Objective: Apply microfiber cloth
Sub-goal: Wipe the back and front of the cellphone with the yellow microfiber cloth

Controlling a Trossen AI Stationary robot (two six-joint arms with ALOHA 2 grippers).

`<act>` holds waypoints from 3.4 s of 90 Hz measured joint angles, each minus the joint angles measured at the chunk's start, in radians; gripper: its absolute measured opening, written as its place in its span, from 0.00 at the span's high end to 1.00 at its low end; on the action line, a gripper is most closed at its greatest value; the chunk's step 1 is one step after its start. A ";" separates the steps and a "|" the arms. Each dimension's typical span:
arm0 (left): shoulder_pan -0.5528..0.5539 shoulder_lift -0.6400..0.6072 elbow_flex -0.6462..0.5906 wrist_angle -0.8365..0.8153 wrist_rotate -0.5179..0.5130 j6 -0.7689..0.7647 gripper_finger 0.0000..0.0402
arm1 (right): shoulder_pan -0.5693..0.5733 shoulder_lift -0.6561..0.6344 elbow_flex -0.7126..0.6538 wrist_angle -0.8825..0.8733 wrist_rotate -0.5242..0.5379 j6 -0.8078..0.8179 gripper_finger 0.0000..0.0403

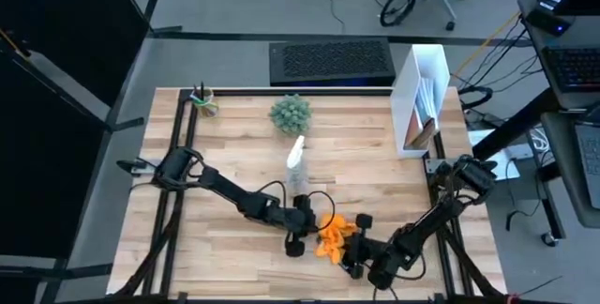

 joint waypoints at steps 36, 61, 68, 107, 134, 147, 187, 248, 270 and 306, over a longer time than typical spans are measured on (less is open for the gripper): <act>-0.019 -0.035 0.020 0.085 0.071 0.000 0.99 | 0.058 -0.408 0.006 -0.072 0.039 -0.194 0.98; -0.036 0.064 0.038 0.227 0.156 -0.005 0.98 | 0.064 -0.390 0.006 -0.141 0.065 -0.093 0.98; -0.037 0.105 0.056 0.235 0.149 -0.005 0.98 | 0.054 -0.344 0.005 -0.136 0.068 -0.073 0.98; -0.005 0.135 0.087 0.176 0.163 -0.033 0.99 | 0.050 -0.081 0.006 -0.114 -0.006 0.035 0.98; 0.023 0.136 0.087 0.120 0.162 -0.074 0.99 | 0.131 0.023 0.012 -0.110 -0.090 0.270 0.98; 0.033 0.137 0.083 0.085 0.145 -0.087 0.99 | 0.169 0.021 0.012 -0.108 -0.137 0.341 0.98; 0.031 0.081 0.077 0.055 0.123 -0.049 0.99 | 0.131 0.017 0.008 -0.101 -0.134 0.196 0.98; 0.017 0.100 0.146 0.182 0.215 0.074 0.98 | 0.114 -0.331 0.004 -0.136 -0.077 -0.018 0.96; 0.019 0.176 0.175 0.200 0.218 0.075 0.98 | 0.118 -0.267 0.005 -0.187 0.031 0.017 0.96; 0.047 0.186 0.176 0.146 0.226 0.045 0.99 | 0.112 -0.017 0.009 -0.167 -0.099 0.209 0.96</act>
